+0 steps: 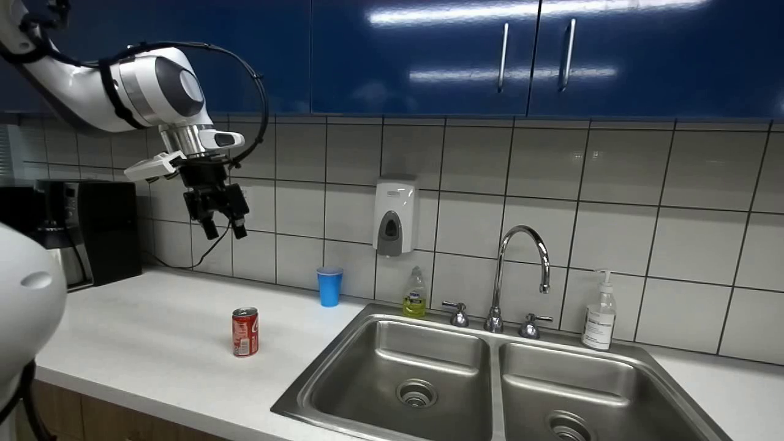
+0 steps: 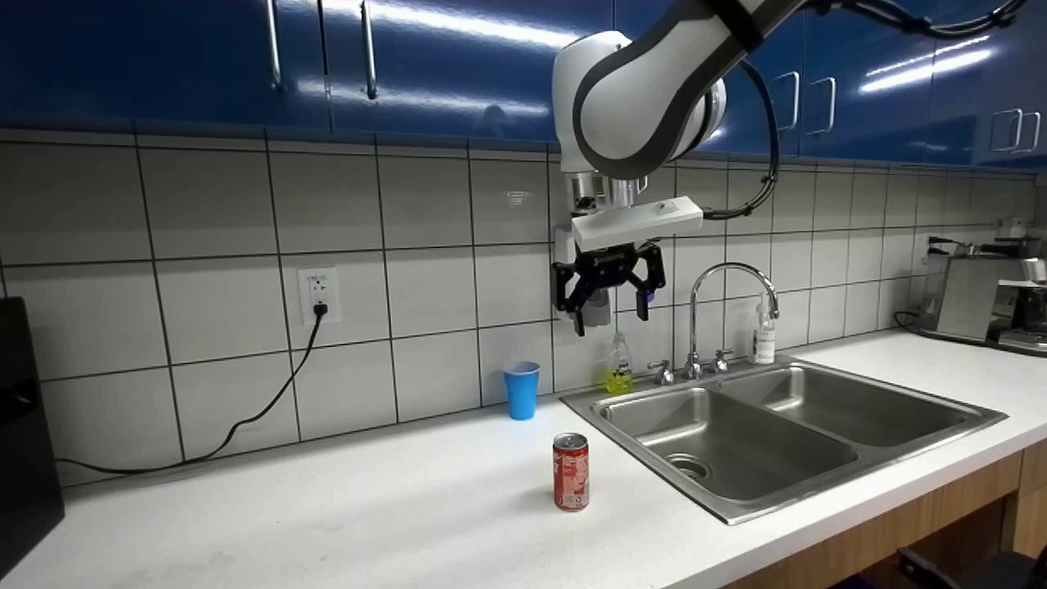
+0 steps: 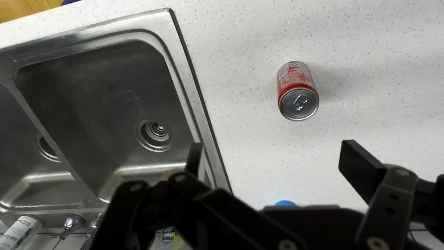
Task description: Put the red can inside the left sink
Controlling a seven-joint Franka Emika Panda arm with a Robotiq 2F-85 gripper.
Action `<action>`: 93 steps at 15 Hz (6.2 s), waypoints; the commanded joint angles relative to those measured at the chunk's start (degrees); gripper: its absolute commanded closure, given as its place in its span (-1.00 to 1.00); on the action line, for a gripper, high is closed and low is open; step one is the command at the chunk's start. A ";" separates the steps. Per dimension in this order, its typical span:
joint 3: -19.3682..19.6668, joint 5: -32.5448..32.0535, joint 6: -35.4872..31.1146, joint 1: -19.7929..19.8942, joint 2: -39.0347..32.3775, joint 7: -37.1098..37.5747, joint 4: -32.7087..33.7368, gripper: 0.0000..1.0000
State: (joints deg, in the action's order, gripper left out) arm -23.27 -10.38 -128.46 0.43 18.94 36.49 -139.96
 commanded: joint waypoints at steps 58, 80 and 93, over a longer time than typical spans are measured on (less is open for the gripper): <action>16.50 3.92 -14.85 -12.26 -40.46 -20.65 16.50 -1.00; 18.54 3.93 -12.70 -13.15 -41.43 -19.97 17.02 0.23; 19.11 2.60 -11.84 -14.28 -35.99 -17.68 15.75 0.23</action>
State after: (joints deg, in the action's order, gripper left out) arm -5.02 -6.55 -142.81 -12.71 -20.23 17.34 -123.80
